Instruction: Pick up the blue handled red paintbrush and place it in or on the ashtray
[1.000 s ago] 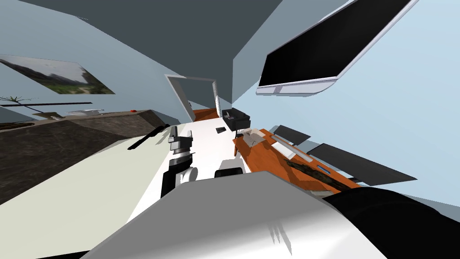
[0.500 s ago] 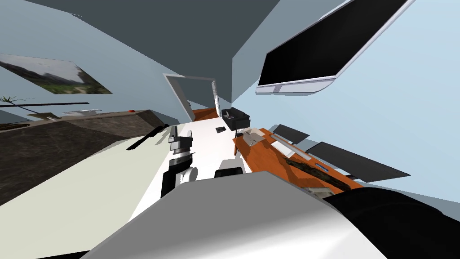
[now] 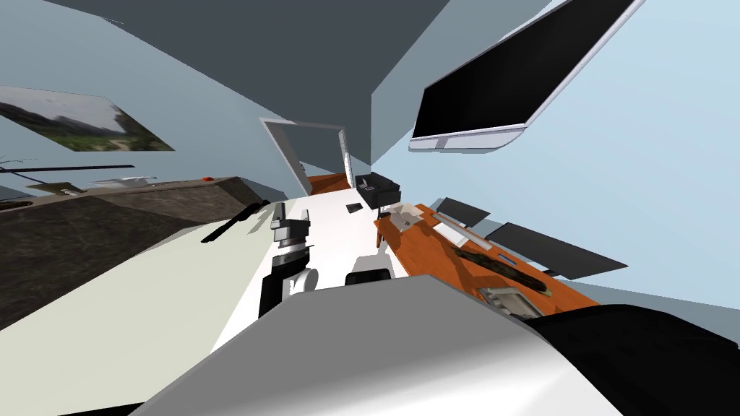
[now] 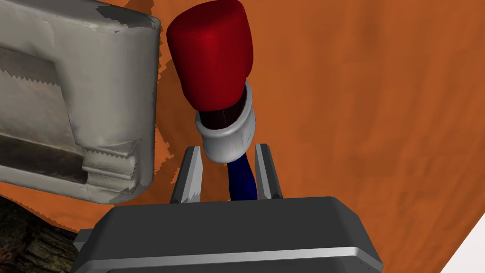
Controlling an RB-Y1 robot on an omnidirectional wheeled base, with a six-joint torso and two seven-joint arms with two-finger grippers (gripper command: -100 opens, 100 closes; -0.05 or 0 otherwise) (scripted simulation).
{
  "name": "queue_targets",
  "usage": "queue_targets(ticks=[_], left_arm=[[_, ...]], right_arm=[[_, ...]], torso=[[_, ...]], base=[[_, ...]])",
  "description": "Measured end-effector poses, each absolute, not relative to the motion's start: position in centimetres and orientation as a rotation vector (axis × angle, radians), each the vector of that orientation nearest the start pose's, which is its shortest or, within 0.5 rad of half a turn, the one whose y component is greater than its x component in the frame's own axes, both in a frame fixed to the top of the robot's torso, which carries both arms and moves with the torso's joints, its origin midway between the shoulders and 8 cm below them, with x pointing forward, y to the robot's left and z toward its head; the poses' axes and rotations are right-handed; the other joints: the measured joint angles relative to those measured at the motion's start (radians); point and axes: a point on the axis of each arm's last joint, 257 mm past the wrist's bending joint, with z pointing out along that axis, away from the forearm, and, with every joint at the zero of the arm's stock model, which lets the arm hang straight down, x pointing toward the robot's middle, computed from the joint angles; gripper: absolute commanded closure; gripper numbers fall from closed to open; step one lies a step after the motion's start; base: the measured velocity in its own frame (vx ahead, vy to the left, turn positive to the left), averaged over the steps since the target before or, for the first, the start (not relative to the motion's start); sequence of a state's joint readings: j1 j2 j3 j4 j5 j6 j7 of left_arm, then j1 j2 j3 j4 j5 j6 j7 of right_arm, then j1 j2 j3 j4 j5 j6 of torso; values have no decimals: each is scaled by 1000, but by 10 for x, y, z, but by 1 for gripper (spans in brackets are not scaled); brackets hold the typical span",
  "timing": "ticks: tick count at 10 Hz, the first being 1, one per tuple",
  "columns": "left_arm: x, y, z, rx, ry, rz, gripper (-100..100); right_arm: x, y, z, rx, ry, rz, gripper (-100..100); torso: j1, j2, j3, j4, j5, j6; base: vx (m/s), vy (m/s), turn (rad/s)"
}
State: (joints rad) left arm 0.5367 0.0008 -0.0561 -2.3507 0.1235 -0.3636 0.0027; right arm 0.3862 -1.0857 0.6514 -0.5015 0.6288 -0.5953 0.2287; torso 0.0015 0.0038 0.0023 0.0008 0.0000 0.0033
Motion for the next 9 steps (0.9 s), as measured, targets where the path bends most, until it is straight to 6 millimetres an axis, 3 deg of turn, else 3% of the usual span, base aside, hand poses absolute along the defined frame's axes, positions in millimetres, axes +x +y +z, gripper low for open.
queue_targets(ticks=[5,6,7,9], left_arm=[[351,277,17,-823,610,-1409,0],[351,277,17,-823,610,-1409,0],[351,277,17,-823,610,-1409,0],[351,277,17,-823,610,-1410,0]], right_arm=[[-10,-698,-471,-319,3061,-236,100],[-10,-698,-471,-315,3062,-238,0],[-10,-698,-471,-315,3062,-237,100],[10,-718,-460,-295,3013,-325,100]], torso=[[2,0,0,0,1,1],[0,-2,-1,0,1,0],[0,-3,-2,-1,1,0],[8,0,0,0,3,0]], base=[[-57,31,-34],[0,0,0],[-43,71,10],[-82,146,25]])
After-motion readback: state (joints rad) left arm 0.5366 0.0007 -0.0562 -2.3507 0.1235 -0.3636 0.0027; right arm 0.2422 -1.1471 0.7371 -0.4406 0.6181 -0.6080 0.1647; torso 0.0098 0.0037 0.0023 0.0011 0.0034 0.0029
